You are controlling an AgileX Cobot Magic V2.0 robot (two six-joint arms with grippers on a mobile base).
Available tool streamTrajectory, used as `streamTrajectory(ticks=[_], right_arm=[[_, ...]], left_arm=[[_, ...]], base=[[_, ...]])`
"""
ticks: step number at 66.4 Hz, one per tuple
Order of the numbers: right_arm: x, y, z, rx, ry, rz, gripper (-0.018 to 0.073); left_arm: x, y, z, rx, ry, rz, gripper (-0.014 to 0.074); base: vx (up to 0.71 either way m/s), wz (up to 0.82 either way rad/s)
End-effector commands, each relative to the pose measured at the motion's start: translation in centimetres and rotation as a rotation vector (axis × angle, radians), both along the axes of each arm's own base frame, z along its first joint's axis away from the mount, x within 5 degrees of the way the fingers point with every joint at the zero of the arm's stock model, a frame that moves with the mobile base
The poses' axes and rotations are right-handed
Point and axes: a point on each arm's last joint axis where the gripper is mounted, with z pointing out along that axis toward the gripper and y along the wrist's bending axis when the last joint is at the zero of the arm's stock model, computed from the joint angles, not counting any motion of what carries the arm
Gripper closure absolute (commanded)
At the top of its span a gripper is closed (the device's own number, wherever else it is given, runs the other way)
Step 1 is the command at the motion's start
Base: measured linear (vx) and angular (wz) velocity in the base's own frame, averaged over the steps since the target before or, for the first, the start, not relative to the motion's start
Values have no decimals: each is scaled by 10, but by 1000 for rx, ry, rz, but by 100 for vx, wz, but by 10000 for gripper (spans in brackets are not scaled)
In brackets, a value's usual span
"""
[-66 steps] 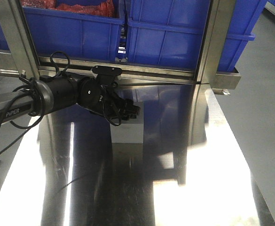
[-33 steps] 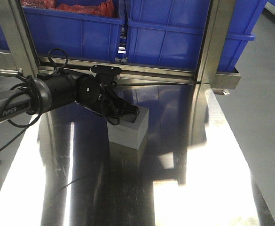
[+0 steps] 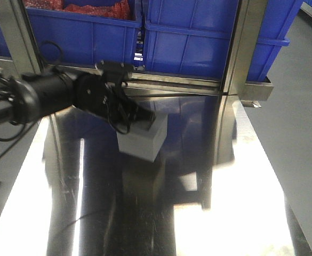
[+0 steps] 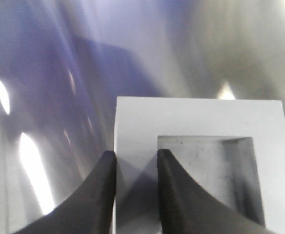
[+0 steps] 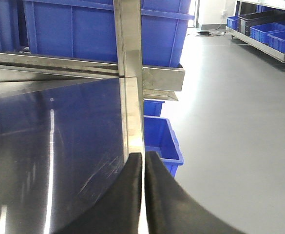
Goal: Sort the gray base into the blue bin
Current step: 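Close the left gripper on the block's rim and lift it, then raise the held gray block toward the robot's body with the left gripper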
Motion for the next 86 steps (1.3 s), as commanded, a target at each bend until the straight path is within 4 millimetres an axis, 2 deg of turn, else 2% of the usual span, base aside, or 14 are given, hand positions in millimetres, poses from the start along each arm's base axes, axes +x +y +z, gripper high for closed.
streamTrajectory(ticks=[1,13,24,41,54,65,74,86], right_arm=[[2,0,5,-18,-52,1,564],[2,0,5,-18,-52,1,564],[2,0,5,-18,-52,1,564],[2,0,5,-18,-52,1,564],[2,0,5,-18,-52,1,564],[2,0,5,-18,-52,1,564],[2,0,5,-18,-52,1,564],[2,0,5,-18,-52,1,564]], left_arm=[[-18,4,81,-135,-263,2,603],[-55,17,106,-190,-383,-5,603],[-98,33,116,-238,-470,-13,603],[-165,71,128,-314,-620,-1,603],[-217,99,126,-385,-761,10,603],[-252,119,115,-437,-858,18,603],[-274,131,106,-469,-921,23,603],[-284,136,99,-470,-922,22,603]], base=[[0,0],[0,0],[0,0],[0,0],[0,0],[0,0],[0,0],[0,0]])
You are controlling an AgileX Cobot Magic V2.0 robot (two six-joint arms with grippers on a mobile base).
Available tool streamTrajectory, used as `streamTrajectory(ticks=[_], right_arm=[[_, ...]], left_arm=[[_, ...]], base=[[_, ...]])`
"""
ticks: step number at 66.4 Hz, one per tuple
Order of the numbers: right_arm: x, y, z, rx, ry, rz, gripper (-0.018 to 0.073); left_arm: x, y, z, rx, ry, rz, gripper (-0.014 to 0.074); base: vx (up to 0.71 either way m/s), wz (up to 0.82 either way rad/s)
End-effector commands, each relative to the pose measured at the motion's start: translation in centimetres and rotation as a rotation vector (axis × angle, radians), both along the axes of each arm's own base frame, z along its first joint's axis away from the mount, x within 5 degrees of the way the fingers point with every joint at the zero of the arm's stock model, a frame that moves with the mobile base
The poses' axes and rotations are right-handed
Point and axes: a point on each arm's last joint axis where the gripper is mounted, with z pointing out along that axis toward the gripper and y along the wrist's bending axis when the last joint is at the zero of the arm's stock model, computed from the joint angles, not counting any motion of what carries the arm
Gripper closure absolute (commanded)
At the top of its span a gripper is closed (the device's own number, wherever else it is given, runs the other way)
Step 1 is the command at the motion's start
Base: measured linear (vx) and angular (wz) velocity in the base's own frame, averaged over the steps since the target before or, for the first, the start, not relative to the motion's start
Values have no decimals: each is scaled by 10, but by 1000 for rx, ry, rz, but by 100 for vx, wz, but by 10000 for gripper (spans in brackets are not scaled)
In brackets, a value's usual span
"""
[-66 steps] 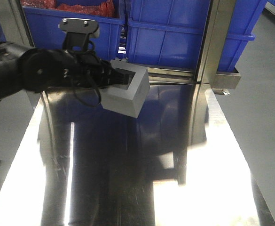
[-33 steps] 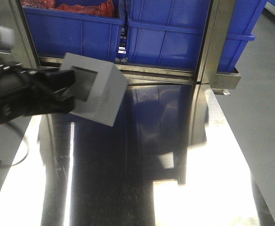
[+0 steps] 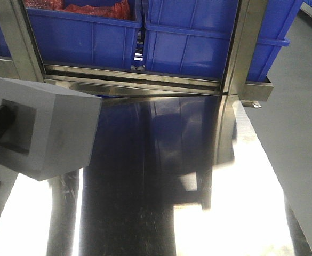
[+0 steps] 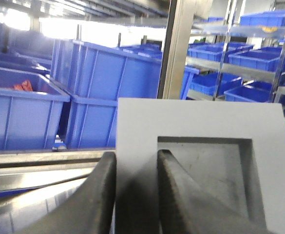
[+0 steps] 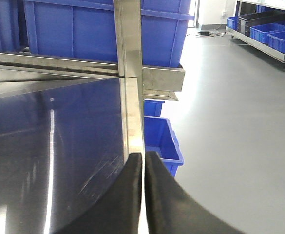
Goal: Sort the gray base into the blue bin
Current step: 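Raise the held gray block toward the robot's body with the left gripper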
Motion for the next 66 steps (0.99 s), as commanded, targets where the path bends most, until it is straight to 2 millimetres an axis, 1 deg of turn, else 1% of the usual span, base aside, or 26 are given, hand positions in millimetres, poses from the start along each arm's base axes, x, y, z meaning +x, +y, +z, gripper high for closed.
streamTrajectory(ticks=[1,66], right_arm=[[2,0,5,-18,-52,1,564],[2,0,5,-18,-52,1,564]], left_arm=[[-5,3,18,-78,-113,1,603],[-4,2,17,-69,-97,0,603]], base=[[0,0],[0,0]])
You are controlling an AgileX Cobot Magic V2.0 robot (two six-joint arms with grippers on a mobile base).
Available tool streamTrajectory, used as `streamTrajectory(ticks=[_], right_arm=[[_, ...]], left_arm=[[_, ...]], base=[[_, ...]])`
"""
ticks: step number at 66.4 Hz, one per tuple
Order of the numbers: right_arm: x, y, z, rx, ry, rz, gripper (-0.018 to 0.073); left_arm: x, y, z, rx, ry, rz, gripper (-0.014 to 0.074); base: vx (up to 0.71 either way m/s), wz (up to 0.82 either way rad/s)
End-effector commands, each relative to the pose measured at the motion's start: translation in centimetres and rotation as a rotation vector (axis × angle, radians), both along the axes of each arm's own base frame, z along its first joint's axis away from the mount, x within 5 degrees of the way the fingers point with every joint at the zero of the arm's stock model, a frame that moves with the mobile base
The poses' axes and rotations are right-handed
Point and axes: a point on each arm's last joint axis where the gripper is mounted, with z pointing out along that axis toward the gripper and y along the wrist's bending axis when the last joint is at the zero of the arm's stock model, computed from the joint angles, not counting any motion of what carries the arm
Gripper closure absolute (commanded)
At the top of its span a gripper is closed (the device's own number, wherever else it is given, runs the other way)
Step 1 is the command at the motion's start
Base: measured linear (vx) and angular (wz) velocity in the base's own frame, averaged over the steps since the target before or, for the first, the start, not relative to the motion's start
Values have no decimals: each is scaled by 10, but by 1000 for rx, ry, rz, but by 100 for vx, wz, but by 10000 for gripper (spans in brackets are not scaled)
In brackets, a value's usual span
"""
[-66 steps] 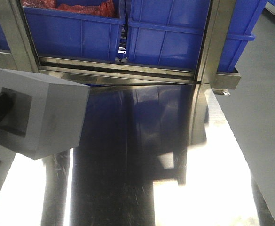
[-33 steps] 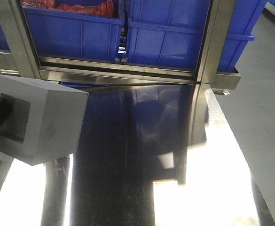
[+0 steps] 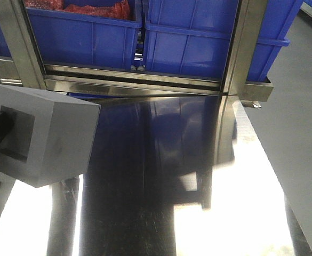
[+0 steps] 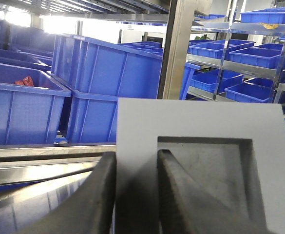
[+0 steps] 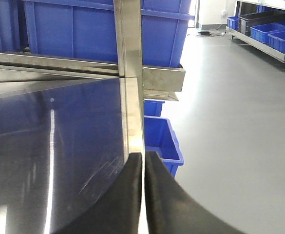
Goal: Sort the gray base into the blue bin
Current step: 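Raise the held gray block toward the robot's body with the left gripper, then drive the base away from the table carrying the block in the left gripper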
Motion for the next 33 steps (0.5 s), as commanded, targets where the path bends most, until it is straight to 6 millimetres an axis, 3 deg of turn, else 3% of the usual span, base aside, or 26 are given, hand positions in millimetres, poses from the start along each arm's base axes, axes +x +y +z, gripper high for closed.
streamTrajectory(ticks=[1,33], right_arm=[[2,0,5,-18,-52,1,564],[2,0,5,-18,-52,1,564]], left_arm=[[-2,1,20,-78,-114,2,603],[-2,1,20,-79,-115,2,603]], base=[[0,0],[-1,-4]])
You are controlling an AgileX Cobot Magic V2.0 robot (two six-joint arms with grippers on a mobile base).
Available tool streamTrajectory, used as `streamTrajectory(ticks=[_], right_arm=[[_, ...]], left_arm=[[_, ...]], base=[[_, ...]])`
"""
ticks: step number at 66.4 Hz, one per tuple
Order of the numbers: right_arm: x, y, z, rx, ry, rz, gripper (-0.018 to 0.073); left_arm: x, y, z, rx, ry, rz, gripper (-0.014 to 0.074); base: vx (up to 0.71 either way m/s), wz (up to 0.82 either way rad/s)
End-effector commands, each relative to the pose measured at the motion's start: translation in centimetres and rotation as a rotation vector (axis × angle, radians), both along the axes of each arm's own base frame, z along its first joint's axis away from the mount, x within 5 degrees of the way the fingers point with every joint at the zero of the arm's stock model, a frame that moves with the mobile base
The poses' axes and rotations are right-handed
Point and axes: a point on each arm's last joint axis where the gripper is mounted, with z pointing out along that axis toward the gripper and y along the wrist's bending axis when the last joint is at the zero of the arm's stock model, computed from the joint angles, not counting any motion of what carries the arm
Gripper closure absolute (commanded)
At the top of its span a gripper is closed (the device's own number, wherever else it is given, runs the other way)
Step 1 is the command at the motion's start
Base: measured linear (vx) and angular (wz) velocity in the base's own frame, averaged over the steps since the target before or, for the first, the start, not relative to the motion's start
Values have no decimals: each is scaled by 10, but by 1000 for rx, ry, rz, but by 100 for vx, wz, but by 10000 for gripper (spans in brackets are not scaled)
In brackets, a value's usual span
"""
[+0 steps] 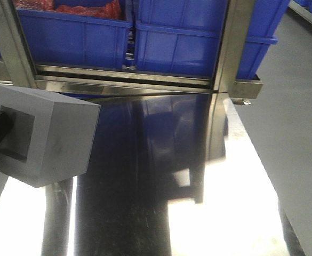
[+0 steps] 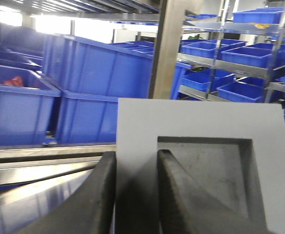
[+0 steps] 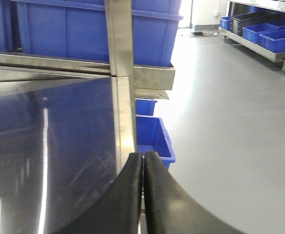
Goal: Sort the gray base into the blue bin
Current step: 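Drive the base away from the table carrying the block in the left gripper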
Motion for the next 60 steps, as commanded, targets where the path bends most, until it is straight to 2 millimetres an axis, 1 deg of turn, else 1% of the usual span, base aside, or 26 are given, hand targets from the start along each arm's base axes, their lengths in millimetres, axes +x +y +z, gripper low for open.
streamTrajectory(ticks=[1,27,60], right_arm=[[2,0,5,-18,-52,1,564],[2,0,5,-18,-52,1,564],[2,0,5,-18,-52,1,564]], left_arm=[[-2,1,20,-79,-115,2,603],[-2,1,20,-79,-115,2,603],[-2,1,20,-79,-115,2,603]], base=[[-5,-21],[-9,-35],[-10,-57]])
